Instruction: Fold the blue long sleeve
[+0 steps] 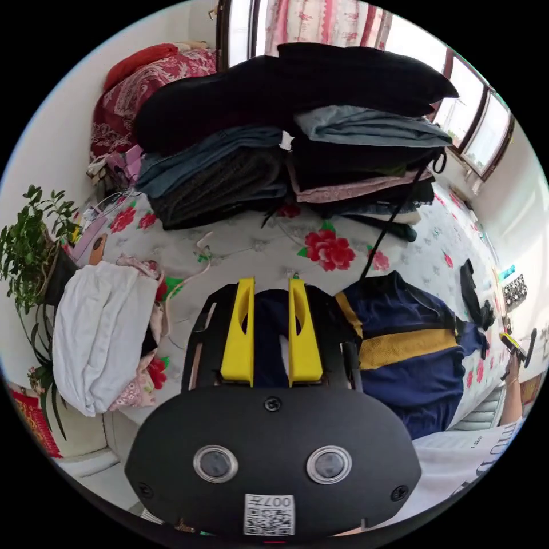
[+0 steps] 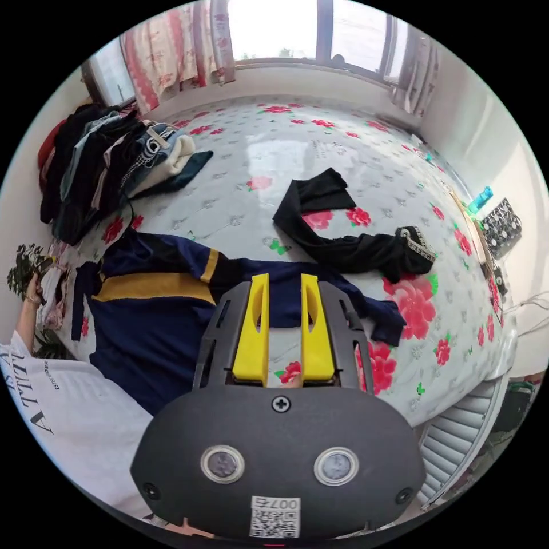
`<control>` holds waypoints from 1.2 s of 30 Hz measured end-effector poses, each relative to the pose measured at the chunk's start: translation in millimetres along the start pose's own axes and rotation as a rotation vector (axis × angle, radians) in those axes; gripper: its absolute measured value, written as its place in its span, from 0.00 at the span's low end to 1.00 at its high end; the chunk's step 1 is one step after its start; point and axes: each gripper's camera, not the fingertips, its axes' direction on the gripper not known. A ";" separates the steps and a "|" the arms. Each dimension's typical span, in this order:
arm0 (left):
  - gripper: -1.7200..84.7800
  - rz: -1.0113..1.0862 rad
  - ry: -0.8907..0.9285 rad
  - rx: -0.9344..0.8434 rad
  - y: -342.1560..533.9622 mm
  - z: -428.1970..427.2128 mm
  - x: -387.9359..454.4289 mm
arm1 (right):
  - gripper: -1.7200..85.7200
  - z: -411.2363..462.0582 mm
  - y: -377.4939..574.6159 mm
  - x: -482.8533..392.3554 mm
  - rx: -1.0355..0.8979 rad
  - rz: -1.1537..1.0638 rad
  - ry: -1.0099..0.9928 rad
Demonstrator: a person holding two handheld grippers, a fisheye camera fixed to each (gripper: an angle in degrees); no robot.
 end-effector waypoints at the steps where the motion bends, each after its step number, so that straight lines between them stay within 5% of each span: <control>1: 0.12 0.021 0.028 -0.018 -1.8 8.9 8.5 | 0.08 18.2 -11.6 -31.4 -0.015 -0.089 -0.056; 7: 0.14 0.301 0.148 -0.208 -14.1 116.6 102.5 | 0.09 122.9 -59.0 -172.2 -0.158 -0.462 -0.203; 11: 0.14 0.352 0.076 -0.348 -13.1 184.7 120.6 | 0.05 189.0 -75.1 -199.2 -0.334 -0.561 -0.131; 16: 0.11 0.401 0.009 -0.324 -43.1 188.6 113.6 | 0.03 173.3 -139.4 -128.4 -0.238 -0.350 -0.183; 22: 0.10 0.146 0.106 -0.282 -97.4 195.6 80.1 | 0.05 184.4 -195.4 -60.6 -0.167 -0.057 -0.259; 30: 0.09 0.047 0.194 -0.073 -22.2 78.3 19.2 | 0.09 144.2 -98.7 -6.0 -0.072 0.036 -0.359; 36: 0.10 0.111 0.205 -0.205 127.8 12.6 4.9 | 0.11 106.4 53.7 -6.2 -0.185 -0.033 -0.312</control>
